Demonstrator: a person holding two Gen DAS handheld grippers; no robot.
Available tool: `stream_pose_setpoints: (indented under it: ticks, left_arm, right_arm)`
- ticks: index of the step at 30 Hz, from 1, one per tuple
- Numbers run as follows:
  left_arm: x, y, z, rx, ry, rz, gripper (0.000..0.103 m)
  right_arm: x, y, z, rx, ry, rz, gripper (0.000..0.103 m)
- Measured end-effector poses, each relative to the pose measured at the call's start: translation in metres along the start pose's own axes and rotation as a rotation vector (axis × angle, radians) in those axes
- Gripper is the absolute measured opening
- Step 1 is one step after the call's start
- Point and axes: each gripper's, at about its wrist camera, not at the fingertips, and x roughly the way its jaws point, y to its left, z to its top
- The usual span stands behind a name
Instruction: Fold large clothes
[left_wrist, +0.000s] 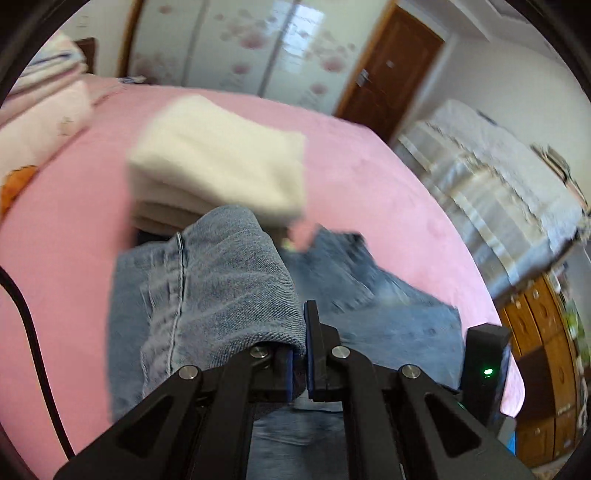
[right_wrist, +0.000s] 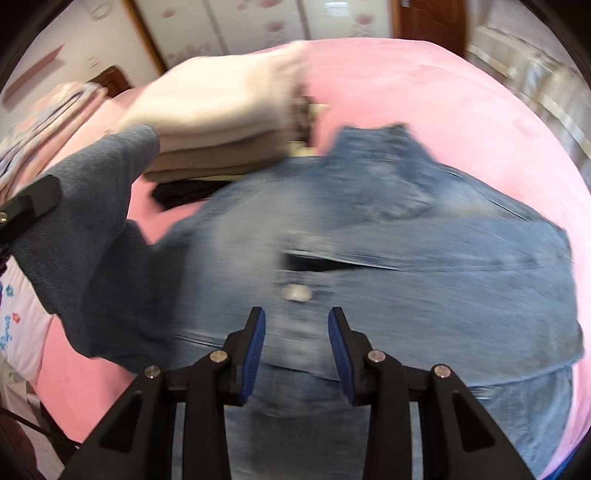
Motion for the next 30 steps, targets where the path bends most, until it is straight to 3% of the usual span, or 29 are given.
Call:
stream_pose_setpoints:
  ticks: [3,8,13,14,20,23,29,30]
  left_arm:
    - [0.045,-0.039,-0.025,0.024,0.102,-0.032,0.003]
    - [0.109,-0.073,-0.080,0.081,0.295,-0.017,0.007]
    - [0.129,-0.081,-0.110,0.110,0.390,0.001,0.037]
    - [0.127,-0.079,-0.111,0.104,0.410,-0.002,0.048]
    - [0.101,-0.080,-0.104,0.081,0.433,-0.066,0.055]
    - [0.076,-0.076,-0.097,0.048,0.450,-0.091,0.071]
    - [0.023,-0.039,-0.098,-0.039,0.444,-0.053,0.072]
    - [0.016,-0.030,-0.097,-0.056,0.433,-0.038,0.072]
  right_arm:
    - [-0.002,-0.044,-0.010,0.037,0.019,-0.041,0.036]
    - [-0.002,-0.097,-0.026,0.074,0.063,-0.083,0.036]
    - [-0.006,-0.117,-0.031,0.066,0.073,-0.074,0.036]
    - [-0.008,-0.118,-0.031,0.062,0.070,-0.070,0.036]
    - [-0.015,-0.109,-0.022,0.014,0.051,-0.035,0.036]
    - [-0.022,-0.099,-0.015,-0.020,0.033,-0.020,0.036]
    - [-0.034,-0.058,-0.001,-0.150,-0.017,0.035,0.036]
    - [-0.034,-0.050,0.001,-0.175,-0.024,0.042,0.041]
